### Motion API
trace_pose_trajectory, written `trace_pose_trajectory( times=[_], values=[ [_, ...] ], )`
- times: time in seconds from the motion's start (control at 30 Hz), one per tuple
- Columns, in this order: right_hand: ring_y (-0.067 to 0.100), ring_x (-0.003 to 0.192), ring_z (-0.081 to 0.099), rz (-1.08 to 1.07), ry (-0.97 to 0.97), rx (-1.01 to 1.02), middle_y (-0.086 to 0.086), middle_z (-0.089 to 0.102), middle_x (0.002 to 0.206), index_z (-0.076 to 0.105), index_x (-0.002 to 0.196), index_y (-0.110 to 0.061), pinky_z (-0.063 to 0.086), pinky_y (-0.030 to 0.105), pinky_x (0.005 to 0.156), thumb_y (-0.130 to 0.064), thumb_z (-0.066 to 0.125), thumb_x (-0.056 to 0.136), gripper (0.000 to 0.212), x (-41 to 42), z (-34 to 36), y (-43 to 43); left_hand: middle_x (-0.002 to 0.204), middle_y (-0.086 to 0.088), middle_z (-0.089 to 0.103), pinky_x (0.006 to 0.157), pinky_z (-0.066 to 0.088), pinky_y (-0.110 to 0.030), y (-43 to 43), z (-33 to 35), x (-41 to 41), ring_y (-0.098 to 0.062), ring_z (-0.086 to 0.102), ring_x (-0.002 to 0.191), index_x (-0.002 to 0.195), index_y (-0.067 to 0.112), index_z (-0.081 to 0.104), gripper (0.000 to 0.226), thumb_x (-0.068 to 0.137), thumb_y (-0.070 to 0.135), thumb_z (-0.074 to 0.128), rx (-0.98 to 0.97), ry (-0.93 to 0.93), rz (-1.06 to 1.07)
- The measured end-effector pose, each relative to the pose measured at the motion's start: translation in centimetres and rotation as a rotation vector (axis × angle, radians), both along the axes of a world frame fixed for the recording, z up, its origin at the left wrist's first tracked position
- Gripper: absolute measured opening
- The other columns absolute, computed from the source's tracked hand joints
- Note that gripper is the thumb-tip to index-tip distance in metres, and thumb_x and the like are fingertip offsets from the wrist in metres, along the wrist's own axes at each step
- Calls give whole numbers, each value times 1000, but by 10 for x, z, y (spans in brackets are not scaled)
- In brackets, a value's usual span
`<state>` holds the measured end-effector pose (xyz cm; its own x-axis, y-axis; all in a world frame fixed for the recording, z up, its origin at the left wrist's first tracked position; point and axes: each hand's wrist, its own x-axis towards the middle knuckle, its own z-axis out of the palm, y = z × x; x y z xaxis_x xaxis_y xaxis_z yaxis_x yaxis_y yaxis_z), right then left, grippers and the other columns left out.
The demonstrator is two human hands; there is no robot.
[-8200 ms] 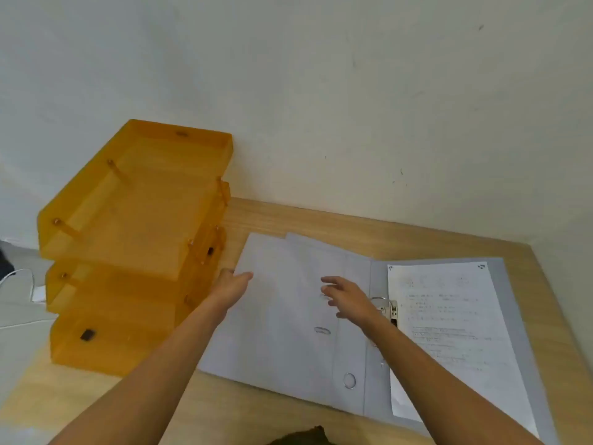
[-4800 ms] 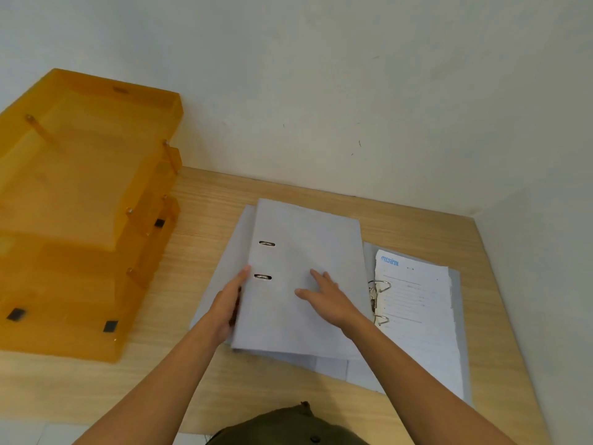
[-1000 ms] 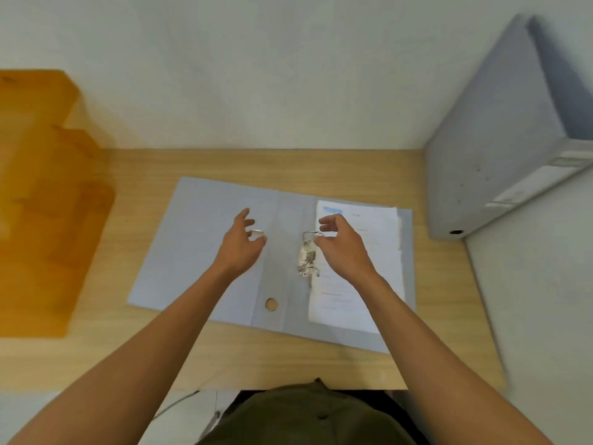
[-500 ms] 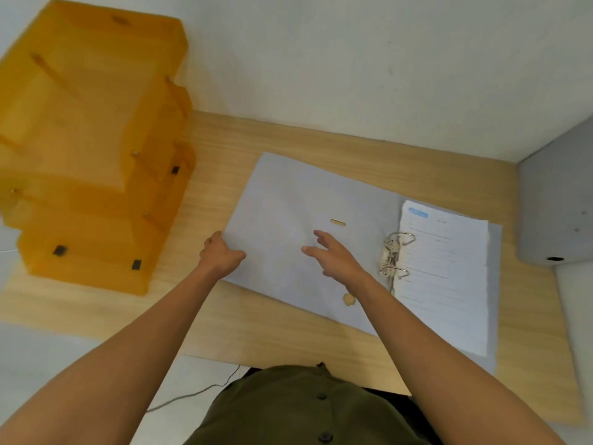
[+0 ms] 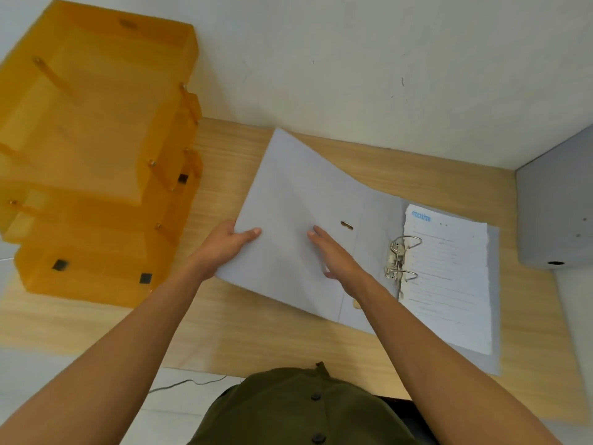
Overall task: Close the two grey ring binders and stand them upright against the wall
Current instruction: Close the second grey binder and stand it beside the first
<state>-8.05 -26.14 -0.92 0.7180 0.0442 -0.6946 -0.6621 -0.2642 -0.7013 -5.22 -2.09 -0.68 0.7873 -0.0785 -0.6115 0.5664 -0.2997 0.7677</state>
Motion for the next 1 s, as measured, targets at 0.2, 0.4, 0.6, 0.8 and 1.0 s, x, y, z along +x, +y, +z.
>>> trace_pose_trajectory(
  times=[0.2, 0.4, 0.6, 0.8, 1.0],
  values=[
    [24, 153, 25, -95, -19, 207, -13, 24, 166, 27, 158, -38, 41, 55, 110, -67, 45, 95, 72, 23, 36, 20, 111, -6, 81, 76, 61, -36, 10, 59, 23, -22, 79, 89, 122, 16, 71, 34, 96, 38, 66, 2, -80, -43],
    [40, 150, 27, -171, -55, 386, -1, 23, 168, 26, 158, -41, 48, 64, 100, -74, 44, 90, 78, 37, 87, 28, 131, 2, 74, 87, 63, -32, -29, 99, 14, -18, 72, 117, 138, 35, 62, 63, 97, 71, 30, -464, -1, -114],
    [44, 134, 48, -163, -82, 349, 1, 37, 158, 29, 157, -40, 61, 57, 80, -72, 63, 77, 92, 35, 118, -6, 137, 3, 64, 98, 56, -30, -108, 80, -14, -6, 69, 116, 131, 46, 53, 38, 107, 54, 25, -469, -27, -213],
    [37, 100, 61, -186, -155, 218, 4, 52, 130, 49, 141, -17, 62, 46, 67, -26, 59, 88, 55, 36, 128, -12, 143, 3, 63, 121, 32, -56, -123, 58, -10, -22, 55, 138, 124, 46, 63, 46, 101, 67, 29, -405, 41, -226],
    [24, 68, 62, -212, -183, 415, 8, 51, 95, 59, 107, -12, 55, 33, 51, -13, 54, 80, 28, 37, 136, -23, 148, -2, 60, 114, 42, -38, -109, 30, -7, -17, 58, 132, 150, 30, 49, 61, 104, 61, 25, -225, -17, -127]
  ],
)
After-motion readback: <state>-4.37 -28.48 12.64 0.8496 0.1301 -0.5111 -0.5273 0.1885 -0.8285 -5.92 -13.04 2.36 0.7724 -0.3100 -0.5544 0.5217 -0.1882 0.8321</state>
